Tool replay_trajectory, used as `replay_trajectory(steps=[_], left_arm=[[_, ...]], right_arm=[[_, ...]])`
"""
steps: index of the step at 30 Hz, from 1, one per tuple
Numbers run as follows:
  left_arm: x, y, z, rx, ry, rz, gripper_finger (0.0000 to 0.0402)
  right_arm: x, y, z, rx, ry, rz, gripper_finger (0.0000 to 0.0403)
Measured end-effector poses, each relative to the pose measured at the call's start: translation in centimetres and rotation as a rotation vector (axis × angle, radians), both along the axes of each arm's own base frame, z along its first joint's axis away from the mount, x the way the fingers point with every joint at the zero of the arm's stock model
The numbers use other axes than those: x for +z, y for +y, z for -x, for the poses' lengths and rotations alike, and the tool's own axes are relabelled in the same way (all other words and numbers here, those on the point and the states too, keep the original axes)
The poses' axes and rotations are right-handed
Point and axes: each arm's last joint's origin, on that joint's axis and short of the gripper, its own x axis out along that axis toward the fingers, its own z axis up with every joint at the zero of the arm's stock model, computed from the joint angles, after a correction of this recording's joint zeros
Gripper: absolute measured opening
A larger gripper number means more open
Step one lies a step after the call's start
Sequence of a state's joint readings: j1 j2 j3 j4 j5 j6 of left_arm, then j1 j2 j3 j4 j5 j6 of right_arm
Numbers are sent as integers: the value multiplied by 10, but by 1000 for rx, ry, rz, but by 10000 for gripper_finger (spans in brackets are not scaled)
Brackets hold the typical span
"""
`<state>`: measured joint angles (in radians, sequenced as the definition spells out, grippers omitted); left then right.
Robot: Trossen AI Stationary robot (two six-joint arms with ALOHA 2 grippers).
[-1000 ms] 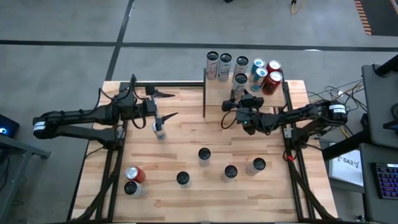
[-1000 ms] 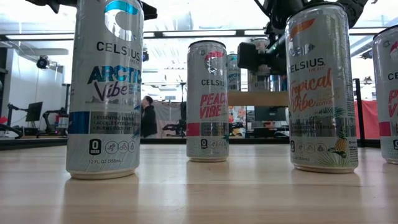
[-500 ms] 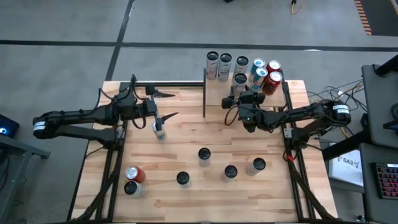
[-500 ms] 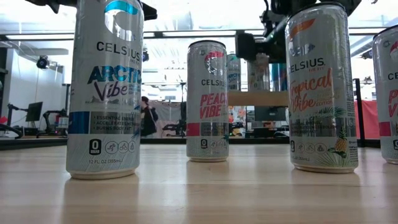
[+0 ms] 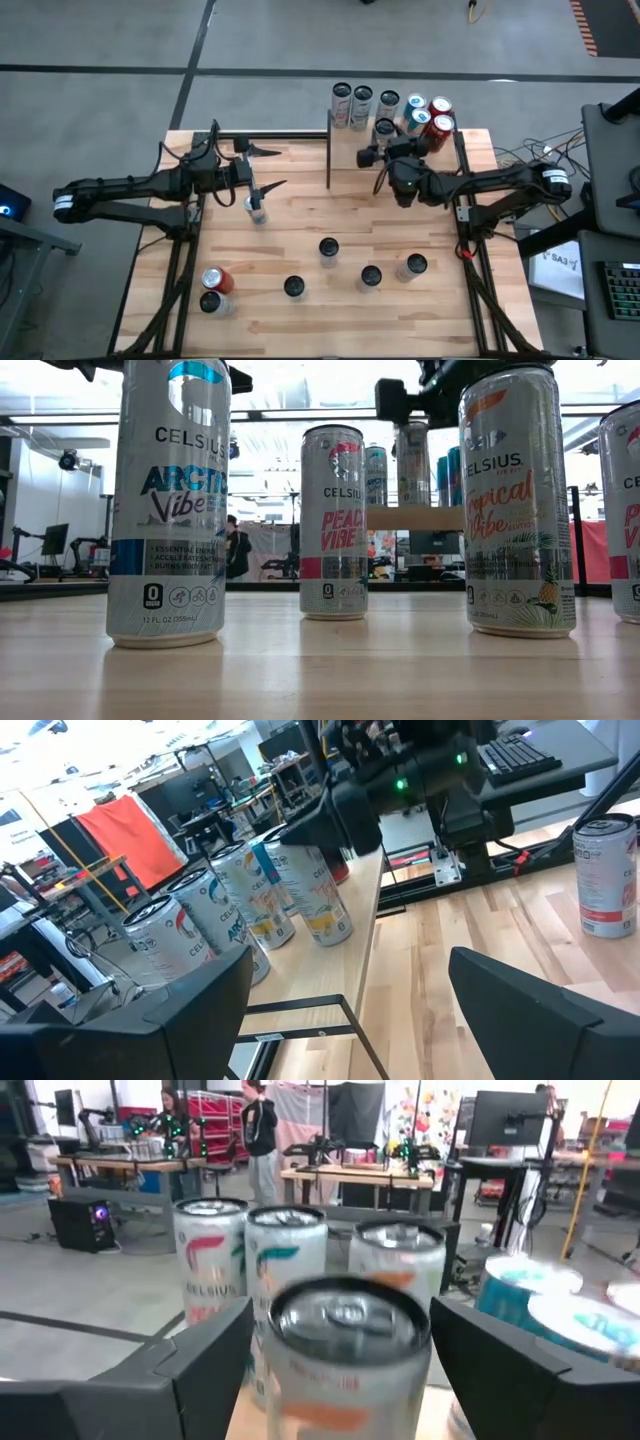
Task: Place canned beverage on shelf
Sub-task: Put the top white yellow soda can on the shelf aligned with the other white yellow soda can
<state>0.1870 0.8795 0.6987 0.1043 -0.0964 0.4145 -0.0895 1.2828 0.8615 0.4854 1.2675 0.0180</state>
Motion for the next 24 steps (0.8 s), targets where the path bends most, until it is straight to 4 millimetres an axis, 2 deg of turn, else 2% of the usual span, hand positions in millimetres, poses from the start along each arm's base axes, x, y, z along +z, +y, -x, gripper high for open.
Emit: replay_trajectory(steps=[8, 15, 19, 22, 24], left_arm=[[0, 0, 0, 0, 0, 0, 323], [0, 0, 0, 0, 1, 0, 323], [0, 0, 0, 0, 1, 0, 323], [0, 0, 0, 0, 1, 0, 323], [0, 0, 0, 0, 1, 0, 323]], right_arm=[[38, 12, -8, 40, 45, 45, 290], [61, 28, -13, 111, 79, 46, 274], [67, 36, -15, 259, 114, -43, 236], [68, 36, -11, 403, 128, -221, 190], [63, 34, -6, 408, 156, -335, 155]])
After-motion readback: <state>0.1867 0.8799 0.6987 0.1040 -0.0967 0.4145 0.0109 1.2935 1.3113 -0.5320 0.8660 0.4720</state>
